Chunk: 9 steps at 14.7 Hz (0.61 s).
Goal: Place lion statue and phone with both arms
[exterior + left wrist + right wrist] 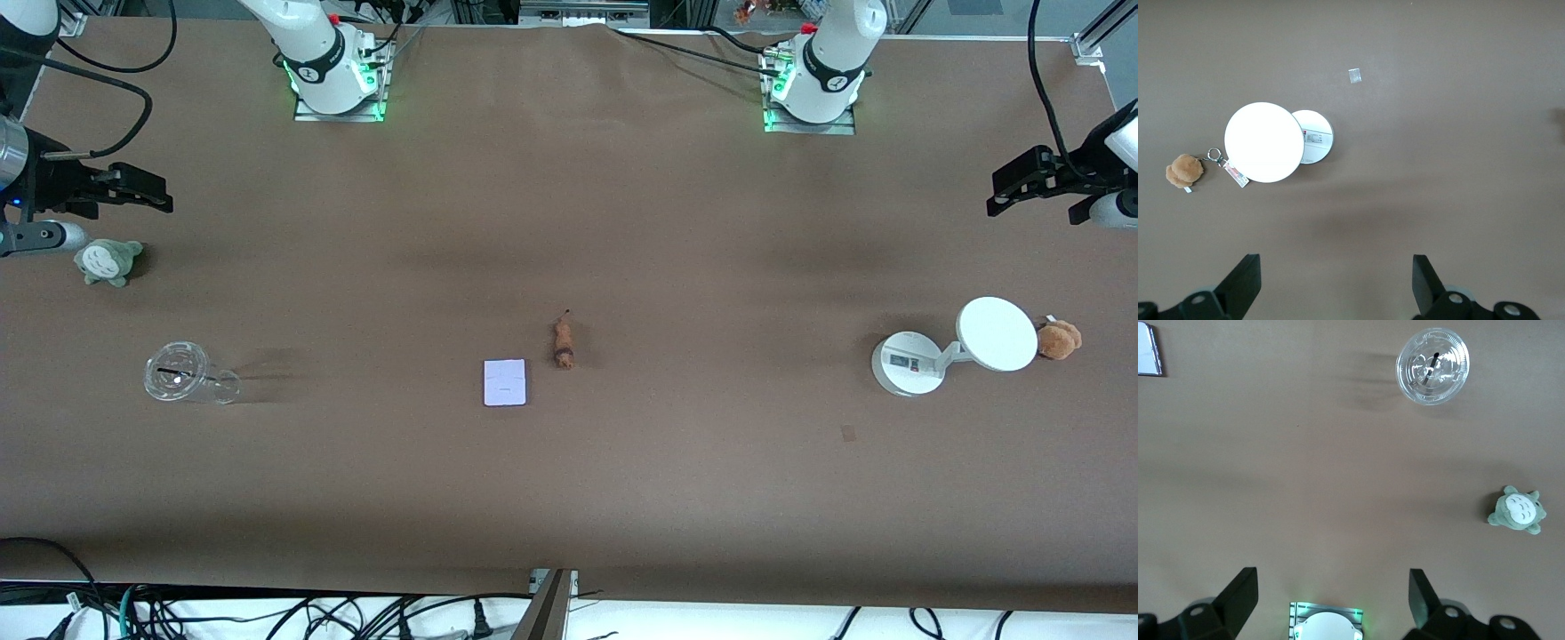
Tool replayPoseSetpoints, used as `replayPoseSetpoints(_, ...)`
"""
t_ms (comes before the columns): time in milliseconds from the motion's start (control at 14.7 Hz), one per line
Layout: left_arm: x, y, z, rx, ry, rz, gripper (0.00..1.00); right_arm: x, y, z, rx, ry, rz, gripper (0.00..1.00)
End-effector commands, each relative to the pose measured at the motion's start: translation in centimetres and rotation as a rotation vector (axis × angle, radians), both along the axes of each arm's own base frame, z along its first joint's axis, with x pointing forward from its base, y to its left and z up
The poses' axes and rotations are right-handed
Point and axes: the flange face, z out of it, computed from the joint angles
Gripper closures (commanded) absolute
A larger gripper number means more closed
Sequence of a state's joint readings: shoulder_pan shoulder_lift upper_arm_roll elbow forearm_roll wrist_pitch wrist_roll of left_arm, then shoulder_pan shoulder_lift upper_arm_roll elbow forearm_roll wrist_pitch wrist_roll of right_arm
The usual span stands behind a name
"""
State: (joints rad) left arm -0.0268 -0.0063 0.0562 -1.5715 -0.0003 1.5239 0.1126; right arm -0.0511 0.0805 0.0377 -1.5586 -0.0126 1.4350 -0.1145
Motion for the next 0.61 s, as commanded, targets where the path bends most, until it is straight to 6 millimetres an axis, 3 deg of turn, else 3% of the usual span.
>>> replayPoseSetpoints(0,0.49,0.60,0.56,0.003,-0.035,-0.019,0.00,-0.24,0.10,0.29,-0.011,0.000,-0.001,0.00)
replayPoseSetpoints(545,0.60,0.77,0.66,0.003,-0.032,0.002,0.00,-0.25,0.35,0.35,-0.011,0.000,0.004,0.00)
